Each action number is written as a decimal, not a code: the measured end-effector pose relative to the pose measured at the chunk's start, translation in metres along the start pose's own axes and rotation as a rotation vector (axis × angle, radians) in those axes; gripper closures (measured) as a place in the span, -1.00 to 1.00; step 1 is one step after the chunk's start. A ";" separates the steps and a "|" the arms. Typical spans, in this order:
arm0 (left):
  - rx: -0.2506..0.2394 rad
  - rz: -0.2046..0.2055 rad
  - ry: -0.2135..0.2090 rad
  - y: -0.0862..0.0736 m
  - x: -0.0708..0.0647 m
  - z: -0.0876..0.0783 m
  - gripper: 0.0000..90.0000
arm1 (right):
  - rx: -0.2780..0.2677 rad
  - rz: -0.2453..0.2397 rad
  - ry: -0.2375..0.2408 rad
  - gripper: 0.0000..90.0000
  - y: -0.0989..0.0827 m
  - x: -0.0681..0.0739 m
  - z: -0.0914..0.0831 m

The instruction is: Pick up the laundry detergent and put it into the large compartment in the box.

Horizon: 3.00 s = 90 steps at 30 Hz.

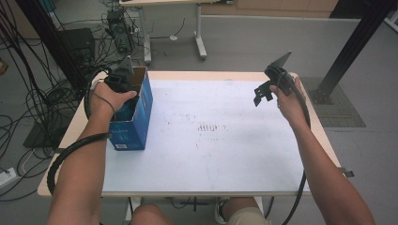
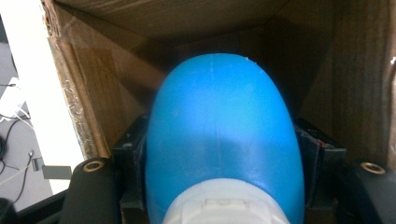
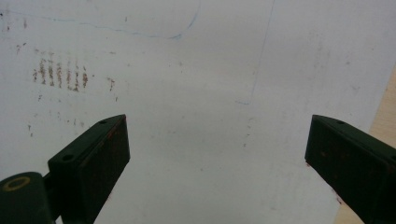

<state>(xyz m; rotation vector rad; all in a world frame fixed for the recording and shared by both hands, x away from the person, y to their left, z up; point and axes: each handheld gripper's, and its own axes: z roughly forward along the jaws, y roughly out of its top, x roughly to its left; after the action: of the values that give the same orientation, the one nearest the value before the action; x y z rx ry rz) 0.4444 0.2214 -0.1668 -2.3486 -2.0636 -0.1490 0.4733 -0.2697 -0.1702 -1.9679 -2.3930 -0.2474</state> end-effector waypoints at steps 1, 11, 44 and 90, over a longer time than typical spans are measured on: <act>0.000 0.000 -0.001 0.000 0.000 0.000 -0.26 | -0.001 0.000 0.002 -0.85 0.000 -0.001 0.000; -0.010 -0.004 -0.005 -0.001 0.000 -0.004 -0.32 | -0.004 0.001 0.002 -0.86 -0.001 -0.001 -0.001; -0.045 -0.020 0.012 -0.008 0.001 -0.024 -0.37 | -0.011 -0.005 0.006 -0.86 -0.002 0.001 -0.001; -0.137 0.105 0.009 0.007 -0.046 -0.096 -0.76 | -0.008 -0.006 0.012 -0.86 -0.003 0.000 -0.005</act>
<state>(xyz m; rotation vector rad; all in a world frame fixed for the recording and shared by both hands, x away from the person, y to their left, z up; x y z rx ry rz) 0.4392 0.1680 -0.0745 -2.5232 -1.9801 -0.3077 0.4698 -0.2711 -0.1654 -1.9574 -2.3943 -0.2685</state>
